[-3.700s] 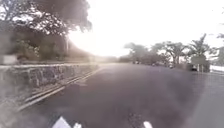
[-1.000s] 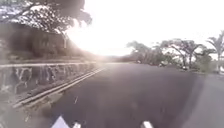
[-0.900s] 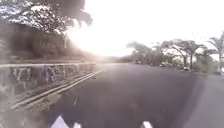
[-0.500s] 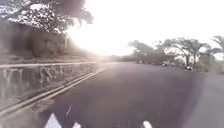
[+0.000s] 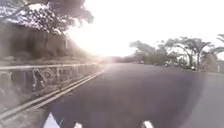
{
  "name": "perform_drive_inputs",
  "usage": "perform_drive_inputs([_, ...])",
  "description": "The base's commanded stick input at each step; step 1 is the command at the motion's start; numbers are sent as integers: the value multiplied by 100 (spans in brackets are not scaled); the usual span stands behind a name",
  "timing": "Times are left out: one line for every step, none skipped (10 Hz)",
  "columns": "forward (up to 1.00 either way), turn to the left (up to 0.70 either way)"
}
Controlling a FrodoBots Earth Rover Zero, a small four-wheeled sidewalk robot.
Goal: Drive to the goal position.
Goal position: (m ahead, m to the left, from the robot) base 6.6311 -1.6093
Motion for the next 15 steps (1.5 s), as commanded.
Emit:
perform_drive_inputs([70,0])
perform_drive_inputs([70,0])
perform_drive_inputs([70,0])
perform_drive_inputs([70,0])
perform_drive_inputs([70,0])
perform_drive_inputs([70,0])
perform_drive_inputs([70,0])
perform_drive_inputs([70,0])
perform_drive_inputs([70,0])
perform_drive_inputs([70,0])
perform_drive_inputs([70,0])
perform_drive_inputs([70,0])
perform_drive_inputs([70,0])
perform_drive_inputs([70,0])
perform_drive_inputs([70,0])
